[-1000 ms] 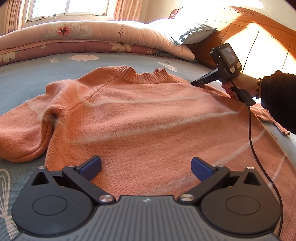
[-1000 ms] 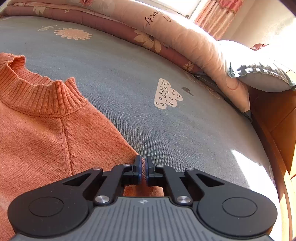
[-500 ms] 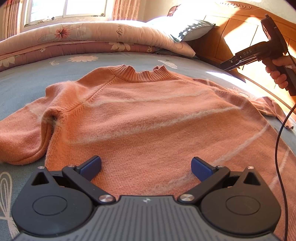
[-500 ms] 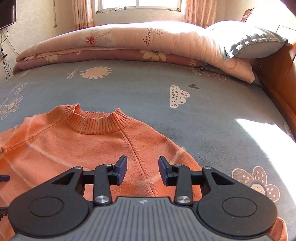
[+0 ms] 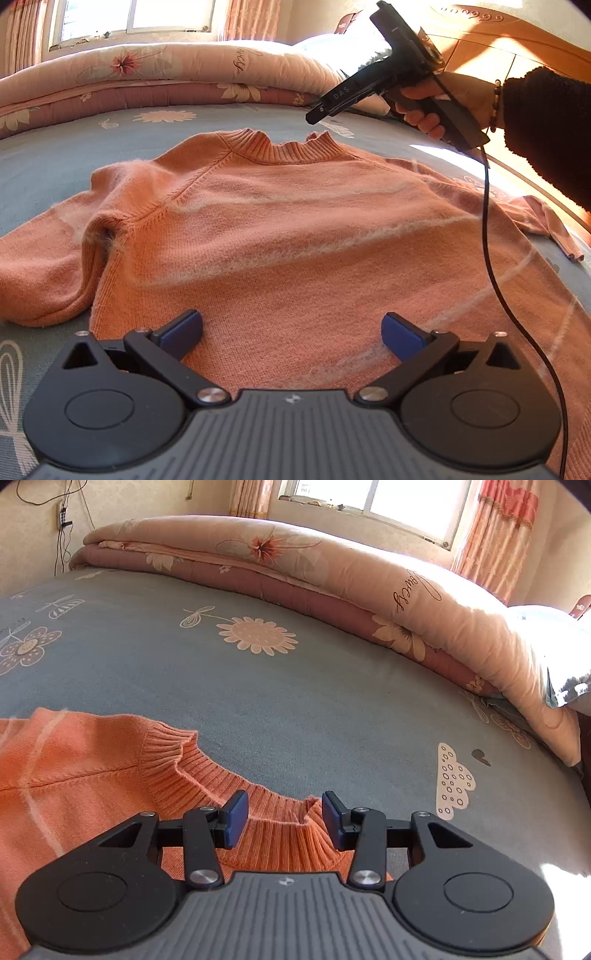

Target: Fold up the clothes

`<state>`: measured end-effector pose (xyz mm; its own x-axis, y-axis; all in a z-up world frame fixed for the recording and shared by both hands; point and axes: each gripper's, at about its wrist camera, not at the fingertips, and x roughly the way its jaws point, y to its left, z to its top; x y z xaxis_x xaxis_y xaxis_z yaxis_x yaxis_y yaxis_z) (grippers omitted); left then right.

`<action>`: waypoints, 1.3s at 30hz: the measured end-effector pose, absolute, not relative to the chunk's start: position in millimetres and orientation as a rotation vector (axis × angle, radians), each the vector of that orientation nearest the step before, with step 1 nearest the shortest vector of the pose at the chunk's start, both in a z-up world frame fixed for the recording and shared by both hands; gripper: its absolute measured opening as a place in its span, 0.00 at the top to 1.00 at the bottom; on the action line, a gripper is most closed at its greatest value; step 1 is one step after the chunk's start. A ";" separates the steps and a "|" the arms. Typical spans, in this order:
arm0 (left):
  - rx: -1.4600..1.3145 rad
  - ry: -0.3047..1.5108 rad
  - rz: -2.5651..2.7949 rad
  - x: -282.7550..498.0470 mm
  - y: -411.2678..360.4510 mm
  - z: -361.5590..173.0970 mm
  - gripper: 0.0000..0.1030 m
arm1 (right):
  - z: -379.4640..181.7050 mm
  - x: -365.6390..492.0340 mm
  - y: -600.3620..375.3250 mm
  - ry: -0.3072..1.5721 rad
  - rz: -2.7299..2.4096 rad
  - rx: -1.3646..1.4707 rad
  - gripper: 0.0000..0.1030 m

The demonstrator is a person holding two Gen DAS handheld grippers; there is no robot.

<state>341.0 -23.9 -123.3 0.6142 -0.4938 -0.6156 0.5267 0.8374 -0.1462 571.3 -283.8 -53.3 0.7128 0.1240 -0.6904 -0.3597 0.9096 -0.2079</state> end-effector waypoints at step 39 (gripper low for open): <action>0.035 0.692 -0.595 340.6 -18.9 -123.1 0.01 | -85.4 605.5 -276.4 0.701 0.127 -0.558 0.55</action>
<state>340.6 -18.9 -123.1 0.6115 -0.5046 -0.6095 0.5272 0.8342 -0.1617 605.5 -276.4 -85.4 0.7627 -0.0720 -0.6427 -0.2933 0.8472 -0.4430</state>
